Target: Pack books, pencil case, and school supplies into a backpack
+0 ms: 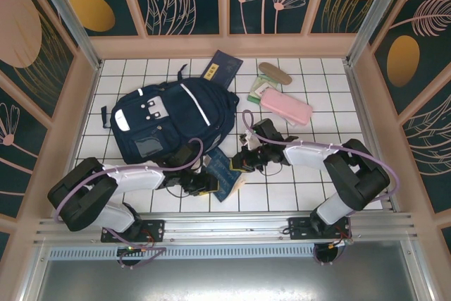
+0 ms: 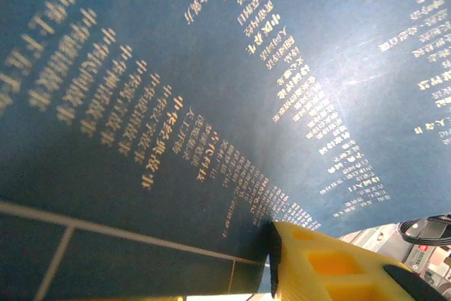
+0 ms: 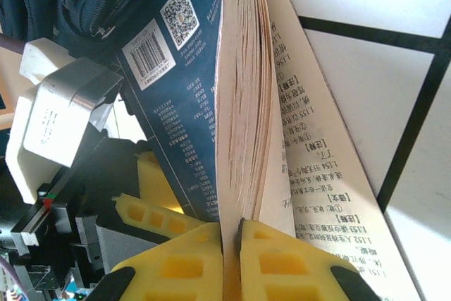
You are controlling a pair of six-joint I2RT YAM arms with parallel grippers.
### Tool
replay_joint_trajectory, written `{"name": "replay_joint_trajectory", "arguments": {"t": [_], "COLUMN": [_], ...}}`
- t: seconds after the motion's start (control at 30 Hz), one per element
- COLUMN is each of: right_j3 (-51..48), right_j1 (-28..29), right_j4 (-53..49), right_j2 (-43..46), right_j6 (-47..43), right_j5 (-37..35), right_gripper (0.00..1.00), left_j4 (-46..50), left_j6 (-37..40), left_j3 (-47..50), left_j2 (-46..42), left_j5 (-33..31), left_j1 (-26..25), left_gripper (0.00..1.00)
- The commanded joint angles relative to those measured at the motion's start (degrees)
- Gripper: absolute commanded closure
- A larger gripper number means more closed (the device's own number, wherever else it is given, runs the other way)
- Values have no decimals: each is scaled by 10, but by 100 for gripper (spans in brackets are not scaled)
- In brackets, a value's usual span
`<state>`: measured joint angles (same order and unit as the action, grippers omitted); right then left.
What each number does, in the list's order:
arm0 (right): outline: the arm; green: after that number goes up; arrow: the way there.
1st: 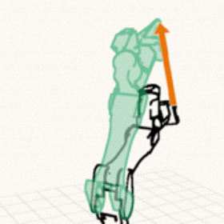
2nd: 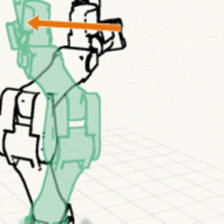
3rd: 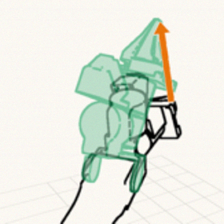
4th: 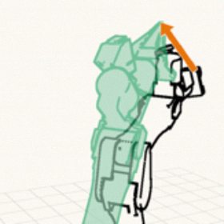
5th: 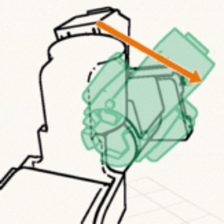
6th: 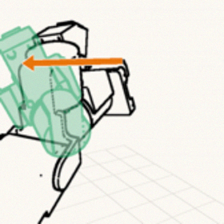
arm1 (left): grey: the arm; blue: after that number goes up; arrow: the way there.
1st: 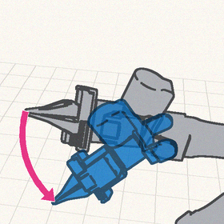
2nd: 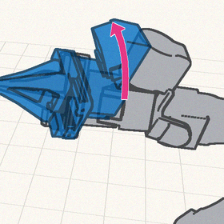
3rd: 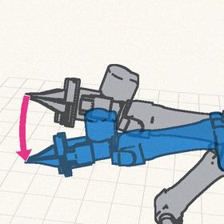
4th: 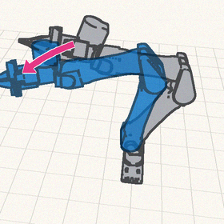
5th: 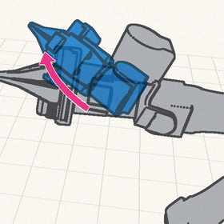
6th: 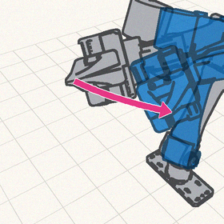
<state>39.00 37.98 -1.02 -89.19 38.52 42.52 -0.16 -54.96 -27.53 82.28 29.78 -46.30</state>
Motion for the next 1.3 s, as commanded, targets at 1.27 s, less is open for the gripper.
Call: {"name": "replay_joint_trajectory", "arguments": {"t": [1.27], "right_j3": [-93], "right_j1": [-150], "right_j4": [68], "right_j2": [377], "right_j6": [262], "right_j5": [53], "right_gripper": [100], "left_j4": [-404], "left_j6": [-231], "left_j3": [-31], "left_j2": [-40], "left_j5": [-103], "left_j1": [-11], "left_gripper": [36]}}
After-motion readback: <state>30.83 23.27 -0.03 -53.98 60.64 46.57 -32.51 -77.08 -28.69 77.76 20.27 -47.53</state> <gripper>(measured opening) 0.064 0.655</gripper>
